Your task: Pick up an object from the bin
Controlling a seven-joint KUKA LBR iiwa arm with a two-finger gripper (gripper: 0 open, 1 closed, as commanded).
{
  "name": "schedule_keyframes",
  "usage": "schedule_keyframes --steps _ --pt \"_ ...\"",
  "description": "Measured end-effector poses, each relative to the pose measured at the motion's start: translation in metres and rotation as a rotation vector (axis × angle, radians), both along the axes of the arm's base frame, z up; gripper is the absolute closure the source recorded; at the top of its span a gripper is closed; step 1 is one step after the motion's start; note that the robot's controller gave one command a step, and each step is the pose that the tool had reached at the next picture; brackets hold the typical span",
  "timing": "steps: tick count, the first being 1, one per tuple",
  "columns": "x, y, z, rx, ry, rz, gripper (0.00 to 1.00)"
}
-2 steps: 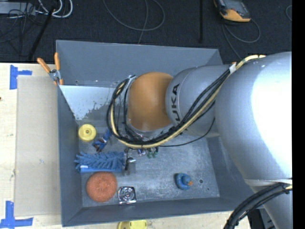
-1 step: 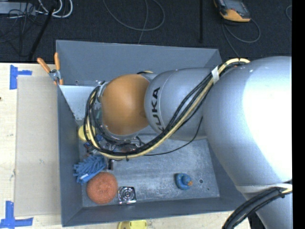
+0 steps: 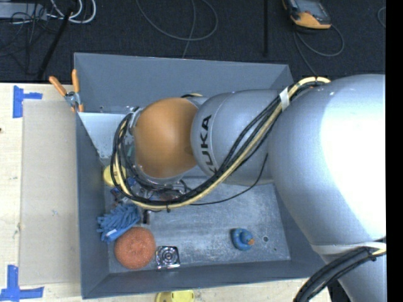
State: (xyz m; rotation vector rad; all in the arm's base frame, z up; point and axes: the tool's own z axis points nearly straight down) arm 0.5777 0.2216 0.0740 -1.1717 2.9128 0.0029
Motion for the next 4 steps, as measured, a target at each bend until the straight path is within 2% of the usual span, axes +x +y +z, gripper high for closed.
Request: schedule_keyframes --steps 1,2,3,4 --pt "-0.015 -0.018 0.123 -0.001 0.0 0.015 1.0" --pt "-0.015 -0.018 0.123 -0.001 0.0 0.014 1.0" --pt "-0.016 -0.015 0.172 -0.002 0.005 0.036 1.0" --pt "-0.015 -0.018 0.241 -0.001 0.001 0.068 1.0"
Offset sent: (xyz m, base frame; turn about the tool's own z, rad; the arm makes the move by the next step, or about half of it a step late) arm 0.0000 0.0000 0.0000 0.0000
